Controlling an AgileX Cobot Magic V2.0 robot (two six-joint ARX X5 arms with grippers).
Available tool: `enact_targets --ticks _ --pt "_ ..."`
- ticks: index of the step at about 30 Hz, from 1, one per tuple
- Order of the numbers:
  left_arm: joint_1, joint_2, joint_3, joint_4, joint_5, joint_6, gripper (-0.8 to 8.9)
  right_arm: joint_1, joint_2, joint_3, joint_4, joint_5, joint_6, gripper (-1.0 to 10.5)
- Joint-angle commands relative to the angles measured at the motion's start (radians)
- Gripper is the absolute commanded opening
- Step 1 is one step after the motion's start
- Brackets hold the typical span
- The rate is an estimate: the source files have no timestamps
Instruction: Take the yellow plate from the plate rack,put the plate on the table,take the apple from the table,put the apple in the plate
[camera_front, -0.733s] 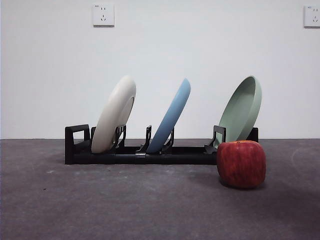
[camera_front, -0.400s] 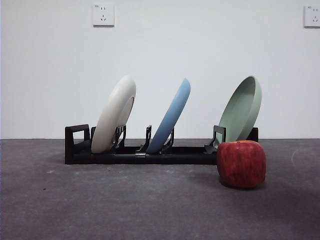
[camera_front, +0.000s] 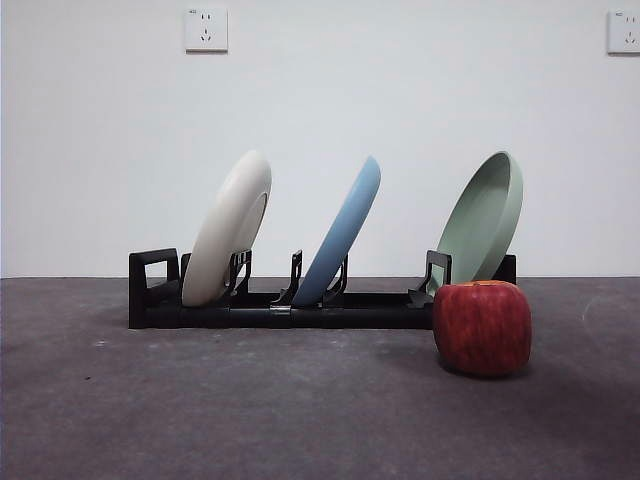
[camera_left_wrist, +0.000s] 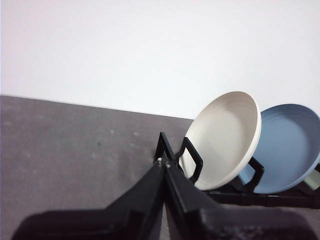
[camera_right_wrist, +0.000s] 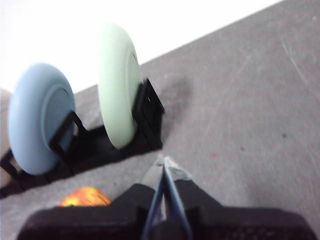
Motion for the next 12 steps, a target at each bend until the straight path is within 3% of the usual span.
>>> enact_targets --ticks 1,8,12 --pt "0.002 0.021 0.044 -0.023 0.003 -0.053 -0.06 0.001 0.037 0.054 0.012 -0.001 0.013 -0.1" --pt "0.002 0.22 0.234 -0.095 0.008 -0.048 -0.06 0.001 0.258 0.262 -0.074 -0.011 -0.014 -0.1" --pt "0.002 0.382 0.355 -0.097 0.067 -0.016 -0.06 0.001 0.415 0.386 -0.115 -0.095 -0.076 -0.1"
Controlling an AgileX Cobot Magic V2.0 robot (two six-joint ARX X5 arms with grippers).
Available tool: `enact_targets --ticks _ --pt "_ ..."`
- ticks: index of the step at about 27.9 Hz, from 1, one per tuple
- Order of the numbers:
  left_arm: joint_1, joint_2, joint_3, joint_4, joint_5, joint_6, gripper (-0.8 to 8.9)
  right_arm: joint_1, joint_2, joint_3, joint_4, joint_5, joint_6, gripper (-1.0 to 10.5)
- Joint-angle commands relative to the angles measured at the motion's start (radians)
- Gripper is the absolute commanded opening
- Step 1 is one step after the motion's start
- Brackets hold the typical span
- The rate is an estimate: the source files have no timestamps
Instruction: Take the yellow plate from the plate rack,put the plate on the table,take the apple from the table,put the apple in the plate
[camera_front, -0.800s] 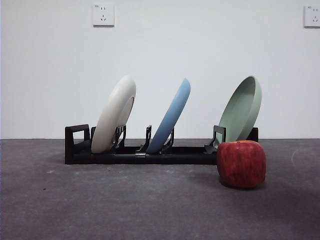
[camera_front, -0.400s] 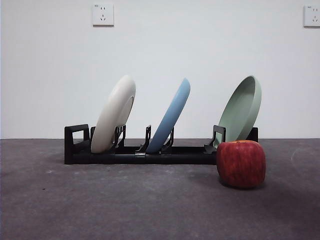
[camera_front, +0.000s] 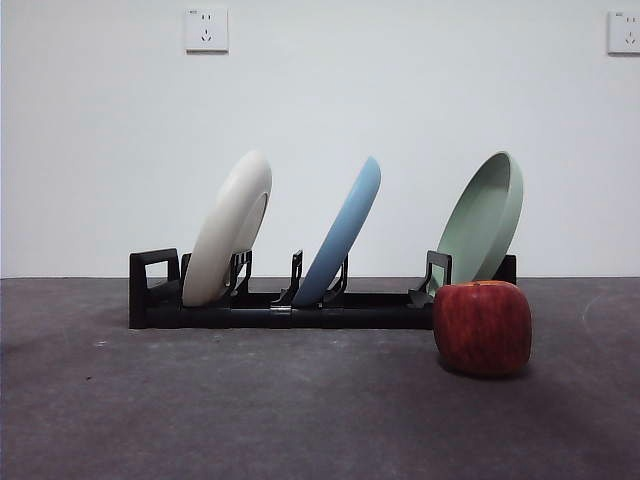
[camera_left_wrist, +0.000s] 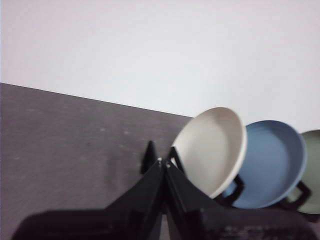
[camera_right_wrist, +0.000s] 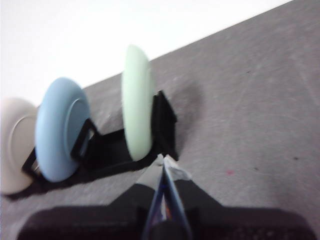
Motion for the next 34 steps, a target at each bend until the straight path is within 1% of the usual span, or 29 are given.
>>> enact_targets --ticks 1,4,6,10,11,13,14,15,17,19,21,22,25,29,31,34 --pt "0.002 0.115 0.078 -0.001 0.052 0.035 -0.06 0.001 0.111 0.082 -0.021 -0.056 -0.054 -0.1" --pt "0.002 0.254 0.171 -0.019 0.135 0.042 -0.06 0.001 0.229 0.164 -0.039 -0.136 -0.086 0.0" --pt "0.002 0.354 0.238 -0.054 0.201 0.041 -0.06 0.001 0.302 0.212 -0.046 -0.198 -0.133 0.0" --pt "-0.002 0.526 0.351 -0.113 0.308 0.041 -0.03 0.001 0.419 0.296 -0.072 -0.257 -0.161 0.1" --pt "-0.008 0.573 0.384 -0.128 0.32 0.041 0.0 0.001 0.449 0.316 -0.072 -0.28 -0.166 0.2" --pt "-0.024 0.638 0.435 -0.154 0.338 0.041 0.02 0.001 0.488 0.34 -0.071 -0.304 -0.166 0.9" --pt "-0.036 0.674 0.465 -0.172 0.337 0.041 0.15 0.001 0.507 0.352 -0.071 -0.311 -0.165 1.5" --pt "-0.051 0.71 0.497 -0.188 0.335 0.041 0.61 0.002 0.525 0.362 -0.071 -0.311 -0.165 2.1" --pt "-0.084 0.778 0.557 -0.2 0.335 0.041 1.71 0.002 0.557 0.382 -0.076 -0.311 -0.165 3.0" --pt "-0.116 0.831 0.611 -0.209 0.33 0.041 2.2 0.003 0.575 0.393 -0.081 -0.311 -0.165 3.0" --pt "-0.167 0.907 0.694 -0.214 0.327 0.041 2.2 0.009 0.587 0.398 -0.081 -0.311 -0.165 3.0" --pt "-0.198 0.959 0.754 -0.221 0.311 0.042 2.2 0.009 0.591 0.398 -0.081 -0.311 -0.165 3.0" --pt "-0.274 1.107 0.929 -0.299 0.216 0.067 2.2 0.009 0.592 0.398 -0.083 -0.311 -0.165 2.9" --pt "-0.341 1.318 1.148 -0.421 0.14 0.106 2.2 0.008 0.592 0.398 -0.089 -0.311 -0.165 2.9" --pt "-0.358 1.403 1.217 -0.454 0.138 0.109 2.2 0.008 0.592 0.398 -0.089 -0.309 -0.165 2.9" --pt "-0.377 1.484 1.251 -0.464 0.088 0.111 2.2 0.008 0.592 0.398 -0.089 -0.307 -0.165 2.9"
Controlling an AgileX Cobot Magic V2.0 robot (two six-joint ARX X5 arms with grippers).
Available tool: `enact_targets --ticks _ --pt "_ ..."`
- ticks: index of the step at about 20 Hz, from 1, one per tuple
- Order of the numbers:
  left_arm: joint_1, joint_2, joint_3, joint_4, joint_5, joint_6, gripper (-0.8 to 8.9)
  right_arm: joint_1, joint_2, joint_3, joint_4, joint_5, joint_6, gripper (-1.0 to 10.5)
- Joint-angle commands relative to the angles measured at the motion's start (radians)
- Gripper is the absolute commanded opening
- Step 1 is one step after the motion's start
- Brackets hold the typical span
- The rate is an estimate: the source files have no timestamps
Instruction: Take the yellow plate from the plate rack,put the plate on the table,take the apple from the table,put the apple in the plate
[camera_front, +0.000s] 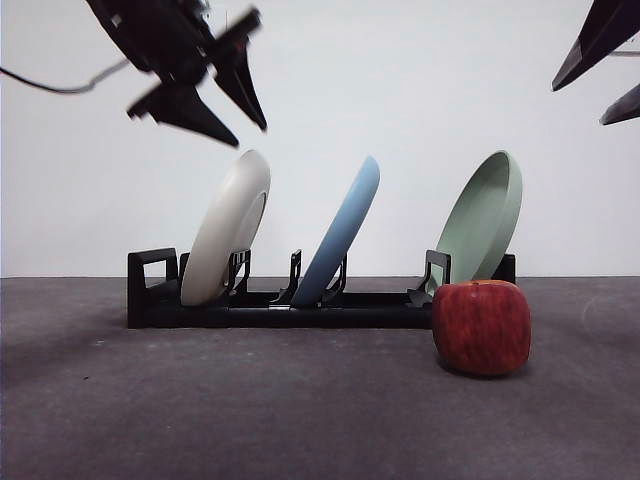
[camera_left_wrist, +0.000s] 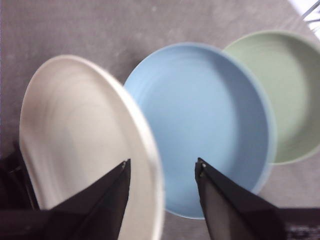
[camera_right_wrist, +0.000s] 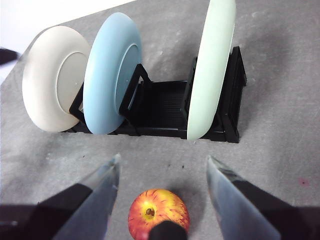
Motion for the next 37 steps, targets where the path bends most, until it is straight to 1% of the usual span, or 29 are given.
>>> enact_targets --ticks 1,4,5,6,7,10,12,13,15,19,21,23,24,26,27,29,31,32,34,37 --pt "-0.007 0.038 0.001 0.001 -0.012 0.015 2.2 0.002 0.003 0.004 0.003 0.002 -0.009 2.9" --pt "-0.008 0.05 0.001 0.001 -0.012 0.015 2.08 0.002 0.003 0.004 0.002 0.002 -0.009 2.9" --pt "-0.008 0.05 0.001 0.001 -0.01 0.017 1.2 0.002 0.003 0.004 0.003 0.003 -0.009 2.9" --pt "-0.008 0.05 0.001 0.0 -0.007 0.034 0.08 0.002 0.003 0.004 0.002 0.003 -0.009 2.9" --pt "-0.008 0.05 0.001 0.0 -0.006 0.037 -0.08 0.002 0.003 0.004 0.002 0.005 -0.009 2.9" --pt "-0.01 0.032 0.001 -0.012 -0.001 0.041 -0.08 0.002 0.003 0.004 0.002 0.005 -0.008 2.9" --pt "-0.022 -0.006 0.002 -0.051 0.011 0.068 -0.08 0.002 0.003 0.004 0.002 0.005 -0.008 2.9" --pt "-0.027 -0.033 0.002 -0.087 0.026 0.092 -0.08 0.002 0.003 0.004 0.002 0.005 -0.008 2.9" --pt "-0.048 -0.101 0.002 -0.18 0.025 0.131 -0.08 0.002 0.003 0.004 0.002 0.005 -0.008 2.9" --pt "-0.118 -0.279 0.002 -0.397 0.022 0.219 -0.08 0.002 0.003 0.004 0.002 0.005 -0.008 2.9" --pt "-0.171 -0.375 0.002 -0.481 0.019 0.24 -0.08 0.002 0.003 0.004 0.002 0.005 -0.008 2.9" --pt "-0.233 -0.46 0.002 -0.533 0.008 0.243 -0.08 0.002 0.003 0.004 0.003 0.005 -0.008 2.9" --pt "-0.269 -0.496 0.001 -0.546 -0.029 0.243 -0.08 0.002 0.003 0.004 0.003 0.005 -0.008 2.9" --pt "-0.373 -0.549 0.0 -0.581 -0.185 0.233 -0.08 0.002 0.003 0.004 0.003 0.005 -0.008 2.8" --pt "-0.443 -0.562 -0.002 -0.595 -0.276 0.21 -0.08 0.0 0.003 0.004 0.003 0.005 -0.008 2.8" --pt "-0.592 -0.562 -0.035 -0.599 -0.418 0.158 -0.08 0.0 0.003 0.004 0.003 0.005 -0.008 2.8" --pt "-0.697 -0.558 -0.12 -0.556 -0.546 0.112 -0.08 0.0 0.003 0.004 0.003 0.005 -0.008 2.8" --pt "-0.737 -0.548 -0.172 -0.521 -0.579 0.08 -0.08 0.0 0.003 0.004 0.003 0.005 -0.008 2.8" --pt "-0.795 -0.514 -0.281 -0.435 -0.587 0.038 -0.08 0.0 0.003 0.004 0.003 0.006 -0.008 2.8" --pt "-0.821 -0.432 -0.402 -0.303 -0.586 0.029 -0.08 0.0 0.003 0.004 0.003 0.006 -0.008 2.8"
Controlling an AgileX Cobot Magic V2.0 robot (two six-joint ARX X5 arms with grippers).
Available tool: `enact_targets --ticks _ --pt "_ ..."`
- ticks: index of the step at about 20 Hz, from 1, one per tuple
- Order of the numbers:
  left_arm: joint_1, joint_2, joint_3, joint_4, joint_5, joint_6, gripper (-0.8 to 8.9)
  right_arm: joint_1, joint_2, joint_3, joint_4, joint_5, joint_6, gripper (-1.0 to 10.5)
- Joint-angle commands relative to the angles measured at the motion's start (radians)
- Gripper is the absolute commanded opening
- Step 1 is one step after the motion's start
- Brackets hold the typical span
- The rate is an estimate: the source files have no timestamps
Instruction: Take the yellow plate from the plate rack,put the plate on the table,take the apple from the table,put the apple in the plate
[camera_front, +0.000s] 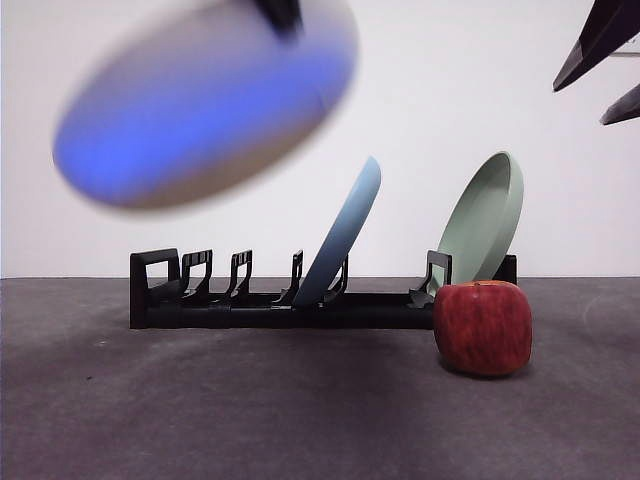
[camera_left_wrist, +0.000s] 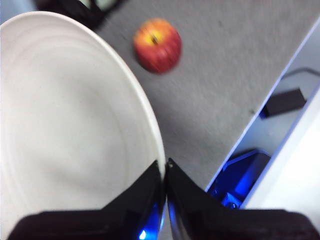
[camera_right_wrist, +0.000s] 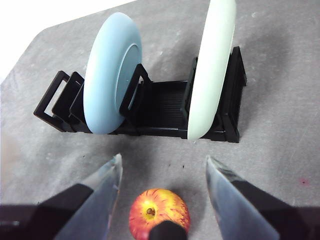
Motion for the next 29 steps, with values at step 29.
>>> enact_targets --ticks 29 --pt "0.056 -0.151 -0.072 0.261 -0.251 0.027 3.48 0.235 0.127 0.264 -0.337 0.195 -0.167 4.5"
